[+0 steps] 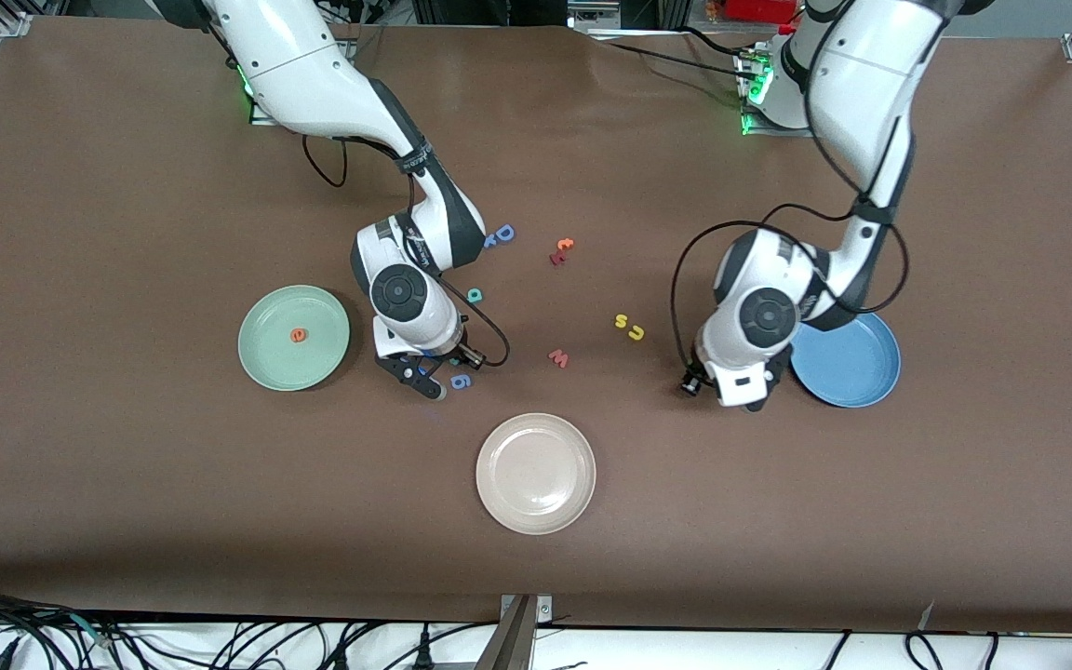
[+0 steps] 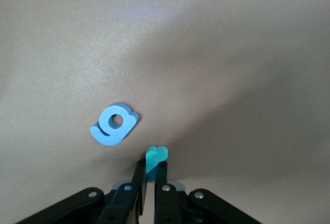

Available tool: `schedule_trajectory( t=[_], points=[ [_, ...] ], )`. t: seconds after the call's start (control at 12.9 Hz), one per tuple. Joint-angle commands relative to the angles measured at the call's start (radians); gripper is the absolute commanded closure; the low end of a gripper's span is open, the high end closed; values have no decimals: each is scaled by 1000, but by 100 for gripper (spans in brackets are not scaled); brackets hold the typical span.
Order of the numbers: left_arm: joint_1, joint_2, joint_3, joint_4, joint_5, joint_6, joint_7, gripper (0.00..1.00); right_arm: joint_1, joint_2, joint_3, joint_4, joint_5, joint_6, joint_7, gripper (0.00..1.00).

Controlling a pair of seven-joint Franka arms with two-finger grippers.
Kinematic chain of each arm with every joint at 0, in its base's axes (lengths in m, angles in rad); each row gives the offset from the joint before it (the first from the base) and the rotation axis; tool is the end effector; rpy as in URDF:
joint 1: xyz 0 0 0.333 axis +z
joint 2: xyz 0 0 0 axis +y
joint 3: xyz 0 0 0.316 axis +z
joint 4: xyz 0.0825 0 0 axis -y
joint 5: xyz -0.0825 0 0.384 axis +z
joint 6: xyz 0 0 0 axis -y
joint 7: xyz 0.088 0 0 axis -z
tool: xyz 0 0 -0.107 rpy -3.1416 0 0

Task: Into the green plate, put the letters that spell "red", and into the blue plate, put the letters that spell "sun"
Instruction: 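Release the r onto the green plate while the left gripper releases the u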

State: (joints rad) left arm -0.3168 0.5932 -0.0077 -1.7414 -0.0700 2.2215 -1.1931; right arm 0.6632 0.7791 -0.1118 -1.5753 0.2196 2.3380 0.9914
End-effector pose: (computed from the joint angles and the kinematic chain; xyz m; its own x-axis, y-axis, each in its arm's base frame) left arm 0.6201 -0.2105 0.2267 0.6038 0.7917 -0.0930 0.7873 -0.6105 -0.0858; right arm 0.5871 0.3775 0.1815 0.8447 -0.5303 -0.0723 -0.5334 -0.8453 -0.0316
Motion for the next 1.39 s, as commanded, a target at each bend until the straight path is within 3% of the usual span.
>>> schedule_trajectory(
  t=[0.0, 0.15, 0.46, 0.7, 0.93, 1.16, 1.31],
  points=[
    [97, -96, -5, -21, 13, -92, 251, 85, 7, -39, -31, 17, -38, -81, -16, 98],
    [187, -110, -6, -24, 13, -121, 478, 83, 6, -79, -58, 15, -68, -167, -62, 98],
    [335, -107, -8, -55, 12, -122, 838, 81, 3, -173, -170, -18, -66, -363, -284, 98],
    [369, -58, -11, -60, 10, -109, 886, 79, -2, -266, -280, -156, -57, -390, -521, 98],
    [372, 16, -11, -61, 1, -51, 886, 76, -10, -287, -368, -279, -49, -336, -681, 98],
    [375, 20, -11, -60, 1, -49, 883, 48, -63, -256, -371, -370, -26, -218, -763, 98],
    [375, 14, -12, -56, 1, -56, 873, 36, -85, -222, -365, -381, 18, -192, -769, 96]
  ],
)
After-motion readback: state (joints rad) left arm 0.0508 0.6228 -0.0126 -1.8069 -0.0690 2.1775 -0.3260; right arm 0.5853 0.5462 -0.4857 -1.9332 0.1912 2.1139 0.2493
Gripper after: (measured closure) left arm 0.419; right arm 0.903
